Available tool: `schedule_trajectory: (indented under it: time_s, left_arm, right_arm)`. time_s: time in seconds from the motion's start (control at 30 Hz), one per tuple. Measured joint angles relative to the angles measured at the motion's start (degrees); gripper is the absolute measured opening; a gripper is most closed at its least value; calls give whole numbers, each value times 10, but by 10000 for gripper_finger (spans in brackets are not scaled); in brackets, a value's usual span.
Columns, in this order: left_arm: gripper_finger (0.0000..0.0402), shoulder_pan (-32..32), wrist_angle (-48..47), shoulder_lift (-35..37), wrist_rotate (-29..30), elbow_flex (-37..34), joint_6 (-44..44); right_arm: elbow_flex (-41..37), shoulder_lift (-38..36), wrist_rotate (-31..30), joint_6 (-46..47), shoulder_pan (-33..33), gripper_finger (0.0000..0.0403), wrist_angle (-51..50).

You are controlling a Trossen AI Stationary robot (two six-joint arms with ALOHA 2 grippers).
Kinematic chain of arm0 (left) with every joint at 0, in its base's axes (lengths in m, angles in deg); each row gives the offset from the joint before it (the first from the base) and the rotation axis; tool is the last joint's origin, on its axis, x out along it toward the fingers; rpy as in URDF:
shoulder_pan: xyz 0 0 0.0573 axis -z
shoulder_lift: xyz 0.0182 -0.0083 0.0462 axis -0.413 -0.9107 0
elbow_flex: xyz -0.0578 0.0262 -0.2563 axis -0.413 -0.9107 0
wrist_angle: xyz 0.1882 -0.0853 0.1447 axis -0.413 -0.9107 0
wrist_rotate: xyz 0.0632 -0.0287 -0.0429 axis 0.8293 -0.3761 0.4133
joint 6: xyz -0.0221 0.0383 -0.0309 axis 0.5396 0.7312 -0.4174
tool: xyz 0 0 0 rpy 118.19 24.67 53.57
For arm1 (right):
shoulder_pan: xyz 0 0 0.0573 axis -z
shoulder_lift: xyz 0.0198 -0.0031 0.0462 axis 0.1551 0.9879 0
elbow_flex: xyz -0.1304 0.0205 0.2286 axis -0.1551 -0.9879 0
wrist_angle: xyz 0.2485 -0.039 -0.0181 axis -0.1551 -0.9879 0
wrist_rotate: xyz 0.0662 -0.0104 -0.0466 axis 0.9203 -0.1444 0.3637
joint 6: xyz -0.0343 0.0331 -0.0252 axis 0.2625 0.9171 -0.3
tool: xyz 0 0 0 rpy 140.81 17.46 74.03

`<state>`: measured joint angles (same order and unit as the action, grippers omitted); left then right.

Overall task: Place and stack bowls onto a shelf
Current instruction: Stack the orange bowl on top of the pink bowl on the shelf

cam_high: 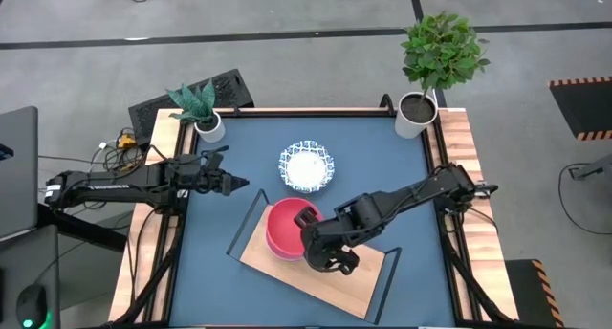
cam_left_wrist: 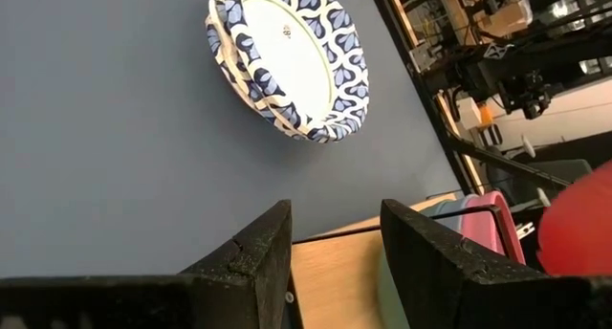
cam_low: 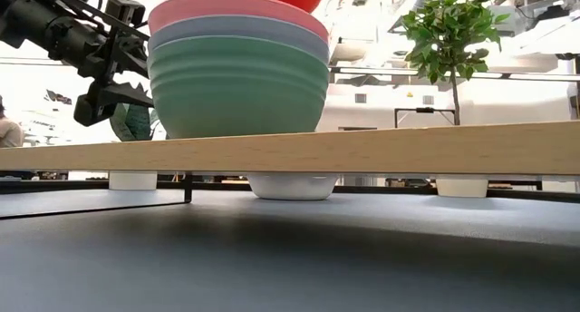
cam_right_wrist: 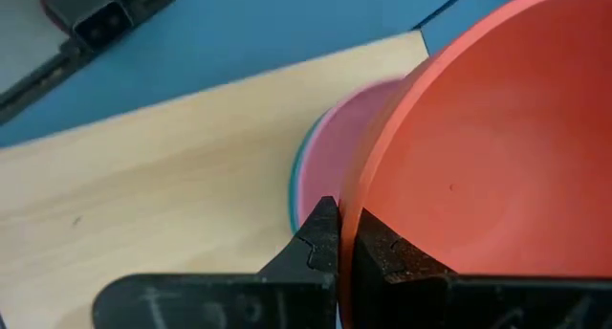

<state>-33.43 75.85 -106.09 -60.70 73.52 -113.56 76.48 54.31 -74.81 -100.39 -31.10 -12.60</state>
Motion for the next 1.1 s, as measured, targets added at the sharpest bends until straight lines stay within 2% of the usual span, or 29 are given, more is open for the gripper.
schedule_trajectory:
  time_s: [0.5, 1.1]
  left_arm:
    - [147, 0, -8, 0, 1, 0, 0]
    - [147, 0, -7, 0, 1, 0, 4]
  right_arm:
    - [-1, 24, 10, -18, 2, 23, -14]
    - [-1, 23, 10, -13, 11, 66, -13]
